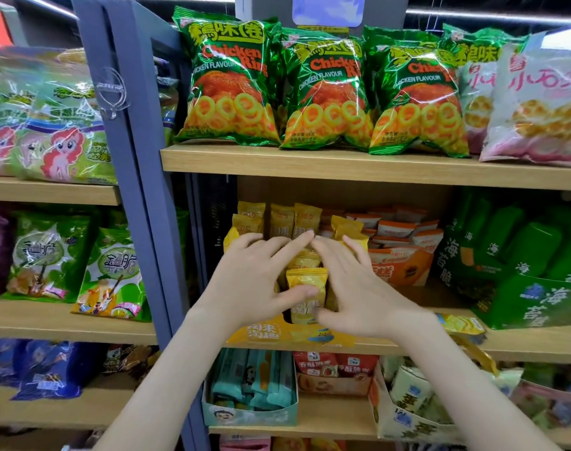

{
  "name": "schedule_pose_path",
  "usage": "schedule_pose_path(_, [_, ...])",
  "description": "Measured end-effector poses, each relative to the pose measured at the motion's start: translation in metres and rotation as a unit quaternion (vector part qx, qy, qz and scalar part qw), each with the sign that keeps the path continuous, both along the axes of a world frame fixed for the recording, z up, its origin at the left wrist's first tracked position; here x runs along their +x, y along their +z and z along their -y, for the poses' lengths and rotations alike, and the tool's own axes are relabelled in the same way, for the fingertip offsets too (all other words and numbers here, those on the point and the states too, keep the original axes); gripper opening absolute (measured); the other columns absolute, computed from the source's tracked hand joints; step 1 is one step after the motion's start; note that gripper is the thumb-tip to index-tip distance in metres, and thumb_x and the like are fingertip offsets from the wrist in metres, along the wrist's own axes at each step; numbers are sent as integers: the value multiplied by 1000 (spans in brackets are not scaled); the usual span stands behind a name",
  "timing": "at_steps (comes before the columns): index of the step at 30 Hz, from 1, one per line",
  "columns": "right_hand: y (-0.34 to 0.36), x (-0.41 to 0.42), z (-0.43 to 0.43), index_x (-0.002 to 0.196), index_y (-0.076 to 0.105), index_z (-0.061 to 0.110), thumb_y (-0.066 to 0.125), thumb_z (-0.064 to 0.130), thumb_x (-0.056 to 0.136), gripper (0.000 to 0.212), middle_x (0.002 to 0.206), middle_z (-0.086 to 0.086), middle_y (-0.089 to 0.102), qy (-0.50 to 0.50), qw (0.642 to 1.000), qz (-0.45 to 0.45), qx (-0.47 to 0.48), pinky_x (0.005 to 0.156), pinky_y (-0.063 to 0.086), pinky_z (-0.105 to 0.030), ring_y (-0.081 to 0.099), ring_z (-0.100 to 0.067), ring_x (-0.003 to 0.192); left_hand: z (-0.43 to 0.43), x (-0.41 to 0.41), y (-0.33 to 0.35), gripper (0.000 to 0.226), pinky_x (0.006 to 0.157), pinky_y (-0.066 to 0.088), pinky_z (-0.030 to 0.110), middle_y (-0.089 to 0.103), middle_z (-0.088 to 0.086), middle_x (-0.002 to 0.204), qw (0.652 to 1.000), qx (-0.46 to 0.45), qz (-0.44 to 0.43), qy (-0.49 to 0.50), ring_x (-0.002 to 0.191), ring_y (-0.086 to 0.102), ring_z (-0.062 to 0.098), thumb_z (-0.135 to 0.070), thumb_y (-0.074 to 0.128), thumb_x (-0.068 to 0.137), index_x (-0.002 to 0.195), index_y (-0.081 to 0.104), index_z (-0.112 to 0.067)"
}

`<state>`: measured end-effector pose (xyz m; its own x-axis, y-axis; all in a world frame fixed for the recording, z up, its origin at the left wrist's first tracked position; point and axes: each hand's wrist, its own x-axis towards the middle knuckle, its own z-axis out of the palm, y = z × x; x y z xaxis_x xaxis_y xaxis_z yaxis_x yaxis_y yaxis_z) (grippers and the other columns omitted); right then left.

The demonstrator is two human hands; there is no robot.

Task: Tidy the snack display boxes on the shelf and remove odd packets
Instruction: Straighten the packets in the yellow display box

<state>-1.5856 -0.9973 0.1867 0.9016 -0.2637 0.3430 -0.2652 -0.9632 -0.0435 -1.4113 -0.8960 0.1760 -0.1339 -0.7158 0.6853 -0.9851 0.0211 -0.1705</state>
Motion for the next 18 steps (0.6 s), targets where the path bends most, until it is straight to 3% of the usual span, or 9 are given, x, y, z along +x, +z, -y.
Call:
schedule_pose_path(2, [9, -7, 2, 152, -10, 28, 54, 23, 86, 92, 158, 9, 5, -4, 996, -20, 85, 113, -16, -21, -17, 10, 133, 1, 1, 2, 80, 92, 45, 37, 67, 0, 117, 1000, 14, -3, 10, 99, 65, 19, -73, 25, 92, 143, 48, -15])
schedule_pose_path(4, [14, -11, 5, 149, -12, 40, 47, 13, 91, 88, 158, 13, 12, -21, 985, -21, 169, 118, 3, -34, -11, 3, 140, 3, 2, 3, 85, 88, 47, 37, 67, 0, 115, 999, 27, -6, 16, 94, 65, 20, -75, 18, 91, 134, 58, -14])
schedule_pose_path(6, [15, -9, 13, 152, -2, 38, 36, 14, 100, 68, 153, 12, 26, -33, 982, 15, 186, 115, 17, -35, 4, -5, 141, 4, 3, 4, 85, 86, 47, 37, 67, -1, 109, 999, 31, -12, 7, 91, 65, 20, -76, 18, 90, 127, 63, -14])
schedule_pose_path(8, [15, -3, 26, 152, 15, 30, 28, 26, 106, 49, 135, 7, 44, -59, 988, 51, 131, 103, 23, -27, 25, -12, 132, 3, 4, 3, 84, 86, 46, 36, 66, -3, 105, 999, 32, -13, 2, 90, 64, 18, -77, 19, 90, 126, 64, -16])
schedule_pose_path(10, [16, 9, 35, 150, 26, 22, 27, 31, 106, 45, 121, 3, 55, -88, 994, 61, 14, 101, 25, -29, 40, -19, 125, 0, 5, 2, 83, 85, 44, 34, 66, -5, 104, 999, 32, -7, 3, 88, 64, 16, -77, 19, 90, 125, 64, -17])
schedule_pose_path(12, [14, 25, 42, 147, 33, 17, 38, 30, 104, 46, 118, -4, 65, -114, 988, 56, -93, 107, 27, -37, 48, -26, 126, -3, 7, 2, 83, 85, 38, 30, 67, -5, 103, 999, 31, -5, 1, 87, 64, 15, -77, 20, 90, 125, 65, -17])
schedule_pose_path(15, [9, 49, 53, 138, 50, 11, 68, 23, 86, 56, 102, -11, 71, -140, 970, 56, -191, 100, 32, -41, 60, -30, 107, -7, 9, 0, 81, 84, 34, 28, 67, -5, 105, 999, 33, -9, -8, 87, 63, 14, -76, 24, 90, 124, 66, -15])
schedule_pose_path(16, [10, 55, 55, 136, 52, 10, 74, 23, 79, 62, 106, -11, 70, -141, 964, 63, -218, 99, 29, -41, 61, -30, 104, -8, 10, -1, 81, 85, 34, 28, 67, -5, 105, 999, 32, -10, -10, 87, 62, 14, -76, 25, 90, 123, 66, -15])
schedule_pose_path(18, [15, 60, 57, 146, 39, 12, 73, 30, 78, 78, 133, -13, 57, -156, 954, 23, -256, 107, 13, -45, 51, -29, 123, -8, 11, -2, 81, 85, 34, 27, 67, -5, 107, 999, 35, -14, -16, 88, 62, 14, -76, 26, 90, 124, 66, -15])
